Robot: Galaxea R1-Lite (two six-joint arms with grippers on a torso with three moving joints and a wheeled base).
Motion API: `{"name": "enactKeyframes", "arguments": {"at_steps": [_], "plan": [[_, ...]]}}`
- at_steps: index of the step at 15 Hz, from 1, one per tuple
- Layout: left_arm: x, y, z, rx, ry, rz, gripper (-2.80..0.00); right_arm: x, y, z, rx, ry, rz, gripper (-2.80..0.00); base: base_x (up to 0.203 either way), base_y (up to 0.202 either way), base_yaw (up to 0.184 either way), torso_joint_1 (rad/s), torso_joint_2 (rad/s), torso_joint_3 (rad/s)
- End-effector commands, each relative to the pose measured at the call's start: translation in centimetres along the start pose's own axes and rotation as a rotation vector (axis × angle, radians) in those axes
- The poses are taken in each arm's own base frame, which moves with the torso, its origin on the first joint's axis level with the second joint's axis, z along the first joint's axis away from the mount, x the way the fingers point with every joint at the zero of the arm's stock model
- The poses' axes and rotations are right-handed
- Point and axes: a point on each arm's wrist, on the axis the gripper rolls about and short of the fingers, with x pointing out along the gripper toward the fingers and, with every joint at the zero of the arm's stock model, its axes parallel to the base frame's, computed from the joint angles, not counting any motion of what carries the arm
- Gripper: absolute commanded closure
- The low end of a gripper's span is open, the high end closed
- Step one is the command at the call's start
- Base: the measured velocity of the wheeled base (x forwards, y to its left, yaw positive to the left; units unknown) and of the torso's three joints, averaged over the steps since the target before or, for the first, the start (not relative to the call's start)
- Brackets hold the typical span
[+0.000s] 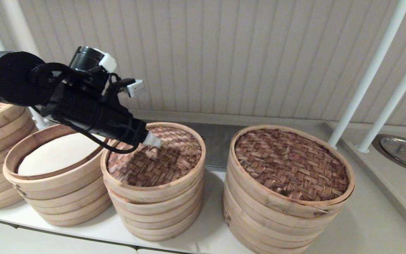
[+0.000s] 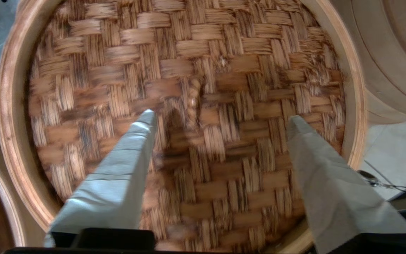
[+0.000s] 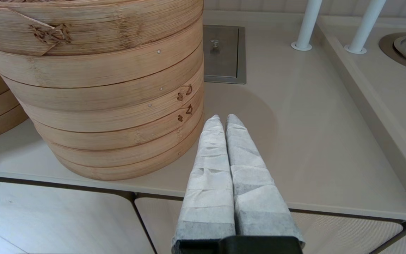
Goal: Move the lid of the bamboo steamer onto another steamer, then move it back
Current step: Pick up the steamer
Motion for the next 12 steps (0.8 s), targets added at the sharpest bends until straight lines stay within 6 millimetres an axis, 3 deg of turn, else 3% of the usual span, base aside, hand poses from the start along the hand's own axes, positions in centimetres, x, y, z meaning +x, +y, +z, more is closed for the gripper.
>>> {"name": "enactKeyframes", "arguments": {"at_steps": [1,12], "plan": [[1.0,0.1,-0.1,0.001,0.018,0.015,-2.8,0.0,0.0,0.0,0.0,-0.002,0.0,0.0,0.0,0.0,0.0,0.0,0.0,0.0],[3.0,0.4,-0.2,0.096,0.023,0.015,-2.8,0.0,0.0,0.0,0.0,0.0,0.0,0.0,0.0,0.0,0.0,0.0,0.0,0.0]]}}
